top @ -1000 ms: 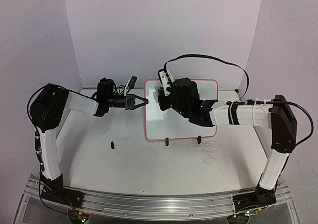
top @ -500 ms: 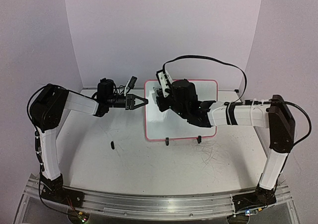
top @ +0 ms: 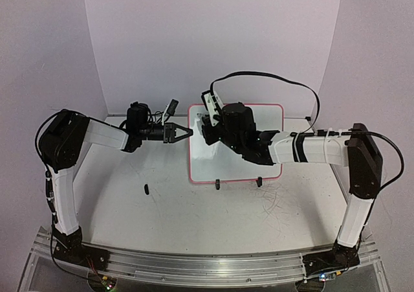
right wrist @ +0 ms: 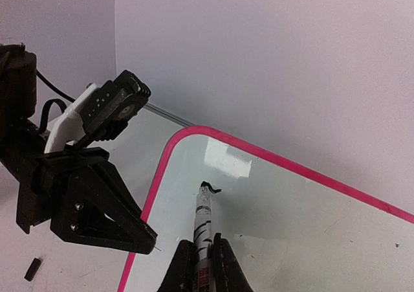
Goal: Write a sentence on the whiteboard
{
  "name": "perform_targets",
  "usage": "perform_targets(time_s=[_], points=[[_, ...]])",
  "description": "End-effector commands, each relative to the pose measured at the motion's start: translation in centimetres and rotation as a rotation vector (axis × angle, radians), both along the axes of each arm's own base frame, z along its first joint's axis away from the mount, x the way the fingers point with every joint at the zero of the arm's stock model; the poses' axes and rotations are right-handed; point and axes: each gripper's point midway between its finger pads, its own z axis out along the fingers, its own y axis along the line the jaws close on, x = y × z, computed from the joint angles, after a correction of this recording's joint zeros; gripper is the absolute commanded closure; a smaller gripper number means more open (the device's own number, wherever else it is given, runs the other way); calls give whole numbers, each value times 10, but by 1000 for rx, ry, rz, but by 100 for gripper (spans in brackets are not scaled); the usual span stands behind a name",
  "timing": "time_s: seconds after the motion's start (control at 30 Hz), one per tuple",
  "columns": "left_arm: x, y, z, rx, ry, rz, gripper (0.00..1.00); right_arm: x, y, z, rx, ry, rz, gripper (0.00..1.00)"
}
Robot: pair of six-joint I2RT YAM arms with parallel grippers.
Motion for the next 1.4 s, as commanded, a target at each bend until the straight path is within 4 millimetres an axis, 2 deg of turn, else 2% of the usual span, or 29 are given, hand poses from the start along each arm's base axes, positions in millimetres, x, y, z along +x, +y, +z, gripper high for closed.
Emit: perform_targets(time_s=[0.0,0.6,1.37], points=[[-19,-5,35,-38,-88,-50,100,4,9,6,38,0,15,100],[-19,-5,36,-39,-90,-49,100,-3,18,-13,24,51,45,100],[-19,-5,36,-38,-95,-47,100,-15,4,-29,-1,89,35,100]])
